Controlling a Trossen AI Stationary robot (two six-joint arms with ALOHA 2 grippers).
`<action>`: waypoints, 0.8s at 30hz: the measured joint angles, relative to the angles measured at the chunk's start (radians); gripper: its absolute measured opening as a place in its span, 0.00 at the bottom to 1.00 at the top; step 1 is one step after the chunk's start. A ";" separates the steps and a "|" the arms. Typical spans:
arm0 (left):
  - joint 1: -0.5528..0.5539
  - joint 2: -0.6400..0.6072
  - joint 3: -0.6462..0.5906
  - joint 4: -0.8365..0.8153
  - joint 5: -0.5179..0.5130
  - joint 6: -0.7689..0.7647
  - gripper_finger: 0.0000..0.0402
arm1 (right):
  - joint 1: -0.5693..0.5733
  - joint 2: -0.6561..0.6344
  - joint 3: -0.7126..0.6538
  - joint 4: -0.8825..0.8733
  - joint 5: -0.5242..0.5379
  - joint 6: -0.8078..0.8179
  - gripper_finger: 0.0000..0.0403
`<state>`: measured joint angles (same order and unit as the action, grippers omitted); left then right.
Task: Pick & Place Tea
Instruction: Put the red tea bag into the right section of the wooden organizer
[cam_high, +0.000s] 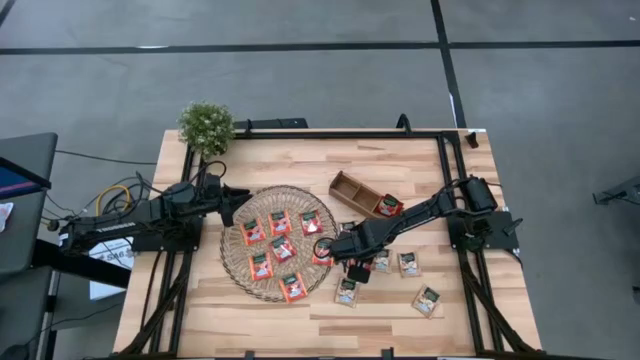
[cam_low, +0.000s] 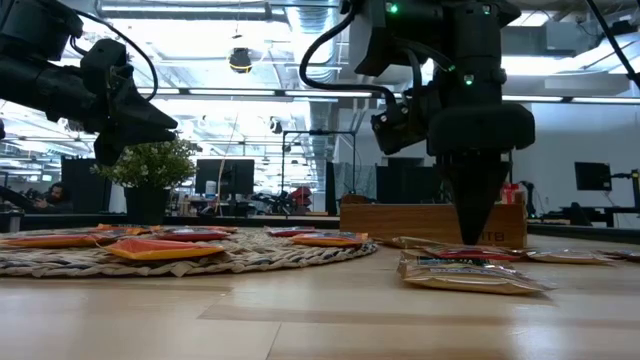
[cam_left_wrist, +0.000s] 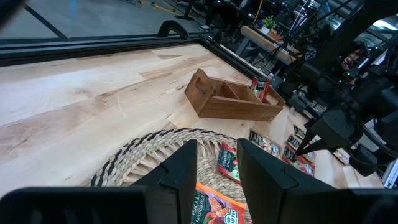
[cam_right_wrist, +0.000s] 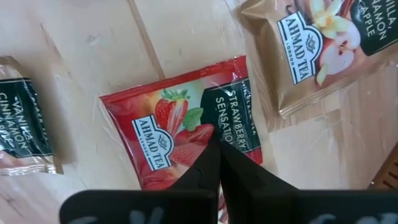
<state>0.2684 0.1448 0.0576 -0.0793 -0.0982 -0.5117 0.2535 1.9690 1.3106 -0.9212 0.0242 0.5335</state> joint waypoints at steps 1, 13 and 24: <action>0.000 0.000 0.000 0.000 0.000 0.000 0.26 | 0.000 0.000 0.006 -0.006 0.000 0.000 0.00; 0.000 0.000 0.000 0.000 0.000 -0.001 0.26 | 0.001 -0.006 0.018 -0.021 0.001 -0.011 0.00; 0.000 0.000 0.000 0.000 0.000 -0.001 0.26 | 0.001 -0.006 0.018 -0.045 0.001 -0.059 0.25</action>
<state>0.2682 0.1448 0.0576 -0.0795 -0.0982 -0.5125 0.2546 1.9633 1.3285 -0.9660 0.0254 0.4743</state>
